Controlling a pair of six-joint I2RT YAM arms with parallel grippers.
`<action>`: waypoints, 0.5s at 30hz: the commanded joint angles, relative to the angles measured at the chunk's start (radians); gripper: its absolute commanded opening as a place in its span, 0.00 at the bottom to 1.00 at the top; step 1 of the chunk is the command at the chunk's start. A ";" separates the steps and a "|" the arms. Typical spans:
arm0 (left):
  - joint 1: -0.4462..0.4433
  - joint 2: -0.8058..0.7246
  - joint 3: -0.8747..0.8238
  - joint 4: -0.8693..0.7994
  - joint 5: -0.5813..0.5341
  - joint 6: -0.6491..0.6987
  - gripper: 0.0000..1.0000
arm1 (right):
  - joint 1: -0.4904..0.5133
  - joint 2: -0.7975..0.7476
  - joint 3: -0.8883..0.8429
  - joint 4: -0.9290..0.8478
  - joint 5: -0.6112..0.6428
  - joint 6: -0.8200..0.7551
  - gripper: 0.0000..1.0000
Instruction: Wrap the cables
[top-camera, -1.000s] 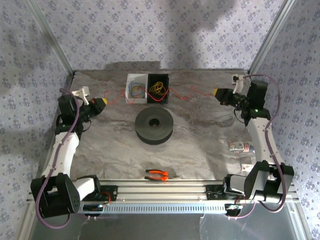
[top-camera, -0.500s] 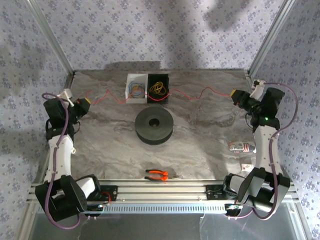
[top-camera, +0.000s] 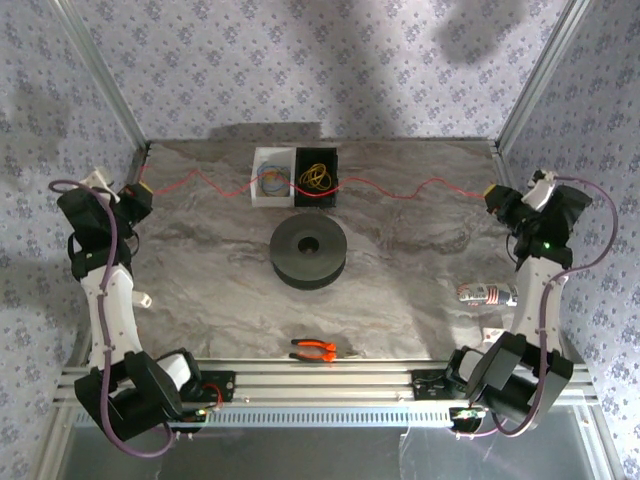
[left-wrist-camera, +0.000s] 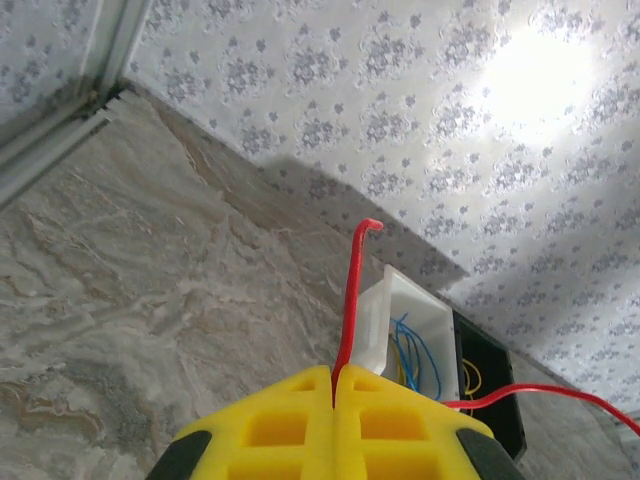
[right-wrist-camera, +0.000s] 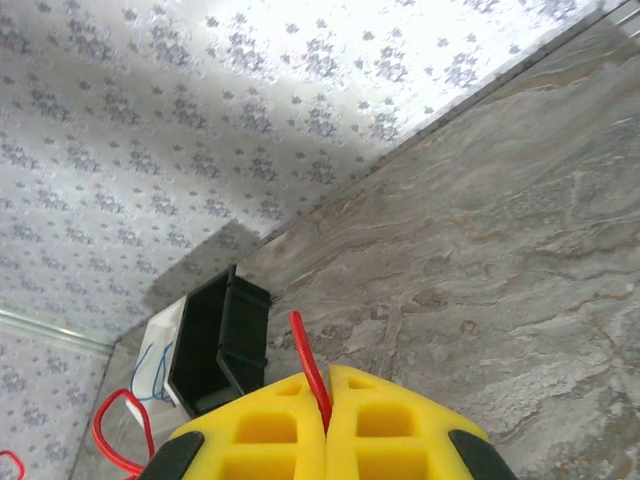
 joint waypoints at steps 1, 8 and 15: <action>0.057 0.018 0.047 -0.001 -0.076 0.002 0.00 | -0.055 -0.026 -0.004 0.027 0.034 0.020 0.00; 0.108 0.041 0.111 -0.032 -0.080 0.005 0.00 | -0.094 -0.038 -0.013 0.042 0.004 0.047 0.00; 0.145 0.061 0.160 -0.052 -0.068 0.002 0.00 | -0.136 -0.079 -0.012 0.023 -0.011 0.058 0.00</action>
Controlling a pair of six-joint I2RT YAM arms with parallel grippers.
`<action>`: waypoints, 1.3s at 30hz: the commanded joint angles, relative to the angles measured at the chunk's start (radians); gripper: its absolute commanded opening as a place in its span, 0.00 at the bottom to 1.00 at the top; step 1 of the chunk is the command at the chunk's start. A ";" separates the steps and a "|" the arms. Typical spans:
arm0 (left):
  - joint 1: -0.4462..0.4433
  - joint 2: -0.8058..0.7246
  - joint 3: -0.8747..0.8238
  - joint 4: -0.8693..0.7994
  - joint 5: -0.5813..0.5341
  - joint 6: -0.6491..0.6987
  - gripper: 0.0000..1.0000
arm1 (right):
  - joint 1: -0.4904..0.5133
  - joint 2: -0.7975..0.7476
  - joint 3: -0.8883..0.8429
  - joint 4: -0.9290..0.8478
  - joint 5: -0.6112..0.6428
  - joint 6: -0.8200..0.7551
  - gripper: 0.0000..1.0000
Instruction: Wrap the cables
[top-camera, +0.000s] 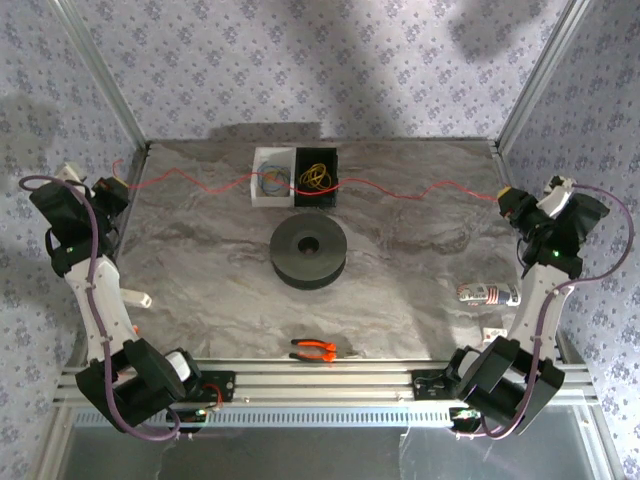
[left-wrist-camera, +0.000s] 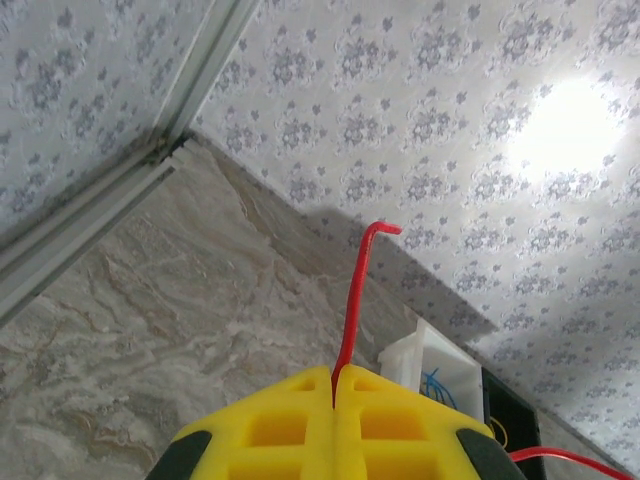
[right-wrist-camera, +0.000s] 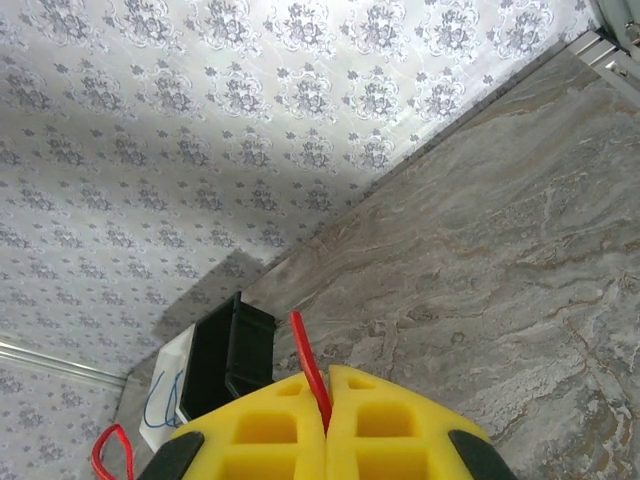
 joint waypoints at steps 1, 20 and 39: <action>0.041 0.009 0.048 0.003 -0.067 0.003 0.00 | -0.049 -0.037 0.000 0.015 0.043 0.017 0.00; 0.098 0.114 0.158 -0.009 -0.036 0.005 0.00 | -0.161 0.010 0.099 0.014 0.062 0.105 0.00; 0.134 0.119 0.176 -0.037 -0.026 0.031 0.00 | -0.173 0.103 0.172 -0.066 0.137 0.090 0.00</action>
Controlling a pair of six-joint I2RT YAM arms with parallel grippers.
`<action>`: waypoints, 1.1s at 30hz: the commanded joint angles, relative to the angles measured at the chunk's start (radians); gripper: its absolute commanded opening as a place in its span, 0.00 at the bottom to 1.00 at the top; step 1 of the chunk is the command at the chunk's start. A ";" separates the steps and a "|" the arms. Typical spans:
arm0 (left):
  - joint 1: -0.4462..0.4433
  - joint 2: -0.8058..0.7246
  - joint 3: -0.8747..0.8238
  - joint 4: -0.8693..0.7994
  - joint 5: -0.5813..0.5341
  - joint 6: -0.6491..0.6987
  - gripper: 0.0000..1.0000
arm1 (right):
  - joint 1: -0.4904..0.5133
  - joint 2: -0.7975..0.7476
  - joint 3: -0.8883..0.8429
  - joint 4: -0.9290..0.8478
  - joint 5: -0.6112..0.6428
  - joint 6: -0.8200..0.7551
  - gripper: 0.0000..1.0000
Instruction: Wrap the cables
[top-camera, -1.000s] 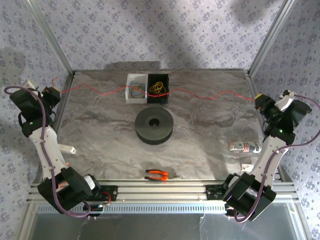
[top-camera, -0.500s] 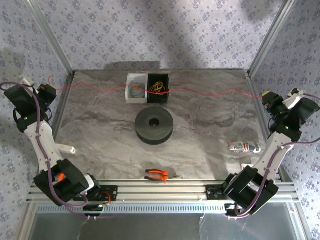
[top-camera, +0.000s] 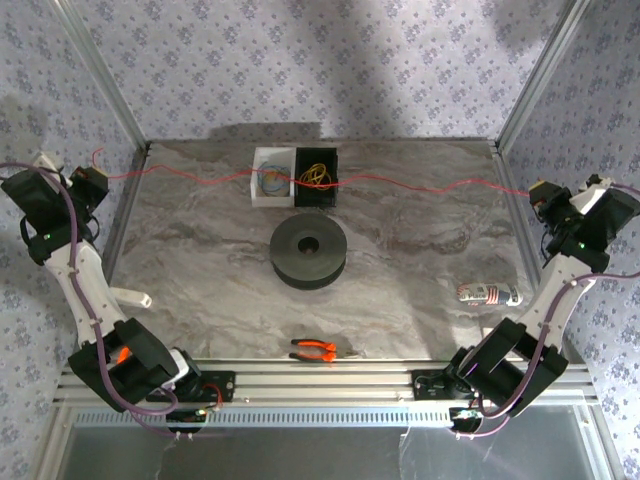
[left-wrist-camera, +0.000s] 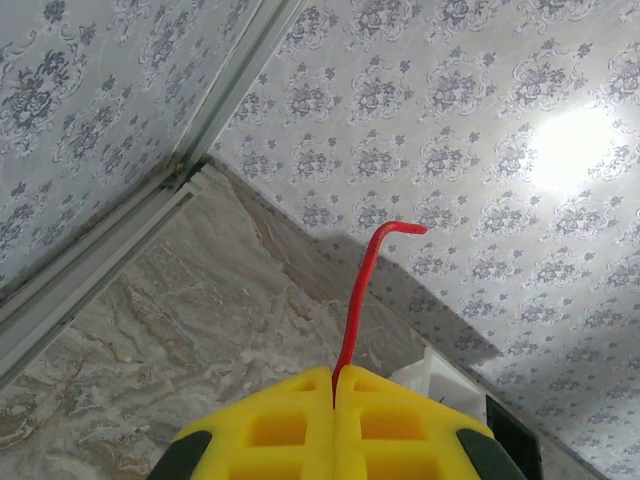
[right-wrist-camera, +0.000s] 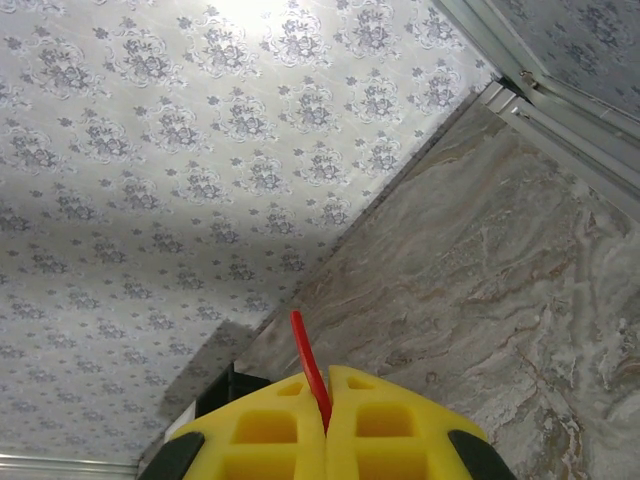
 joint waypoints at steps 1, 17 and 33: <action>0.049 0.007 0.023 0.034 -0.082 0.013 0.00 | -0.039 0.010 0.031 0.019 0.113 -0.004 0.00; -0.098 -0.107 -0.019 -0.074 -0.074 0.157 0.00 | 0.262 0.005 0.135 -0.126 0.287 -0.139 0.00; -0.231 -0.175 -0.070 -0.128 -0.189 0.173 0.00 | 0.501 0.134 0.334 -0.295 0.509 -0.289 0.19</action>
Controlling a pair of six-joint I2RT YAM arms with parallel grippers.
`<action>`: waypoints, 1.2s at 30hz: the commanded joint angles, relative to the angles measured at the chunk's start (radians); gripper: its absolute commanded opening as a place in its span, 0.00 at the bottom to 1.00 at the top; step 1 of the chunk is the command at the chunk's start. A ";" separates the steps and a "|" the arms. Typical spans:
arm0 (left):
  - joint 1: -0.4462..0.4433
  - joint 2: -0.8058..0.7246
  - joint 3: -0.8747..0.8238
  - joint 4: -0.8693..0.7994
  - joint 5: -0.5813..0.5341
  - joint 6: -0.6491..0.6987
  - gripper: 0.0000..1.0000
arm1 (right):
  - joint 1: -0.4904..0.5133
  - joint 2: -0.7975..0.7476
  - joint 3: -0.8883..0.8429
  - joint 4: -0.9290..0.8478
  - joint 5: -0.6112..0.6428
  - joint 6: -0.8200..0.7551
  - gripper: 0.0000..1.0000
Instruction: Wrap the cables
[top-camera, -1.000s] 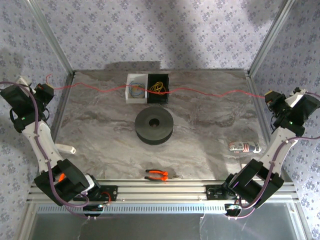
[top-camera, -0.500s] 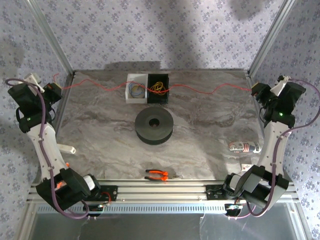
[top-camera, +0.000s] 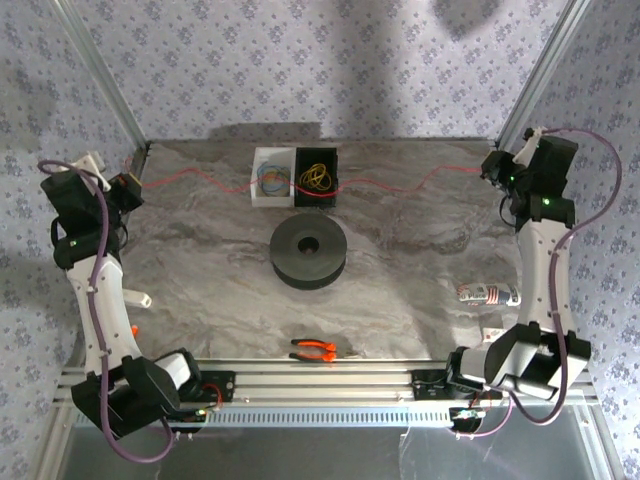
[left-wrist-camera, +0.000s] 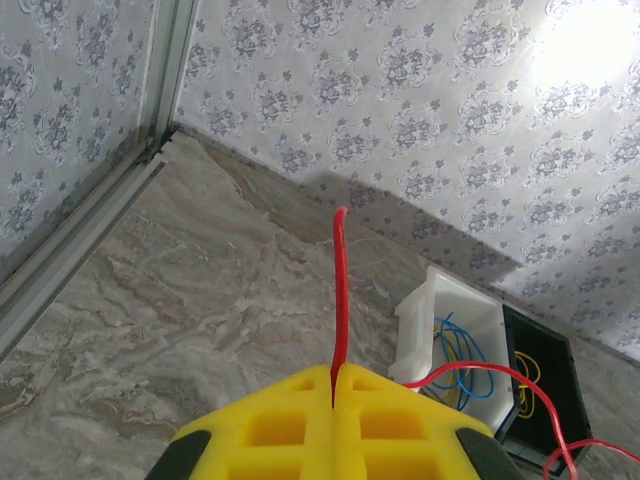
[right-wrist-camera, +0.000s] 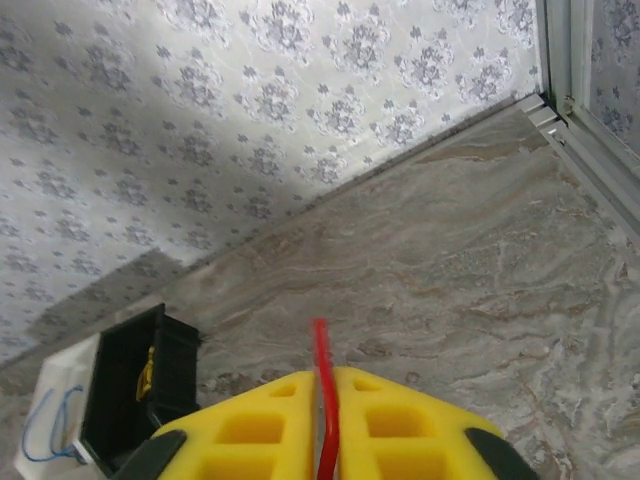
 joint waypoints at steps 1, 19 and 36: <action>-0.019 -0.031 -0.006 -0.014 -0.046 0.007 0.00 | 0.040 0.026 0.059 -0.055 0.056 -0.044 0.25; -0.079 -0.051 -0.042 -0.001 -0.181 -0.019 0.00 | 0.273 0.118 0.232 -0.108 -0.043 -0.239 0.81; -0.132 -0.091 -0.066 0.016 -0.169 -0.022 0.00 | 0.909 0.617 0.680 -0.144 -0.158 -0.685 0.98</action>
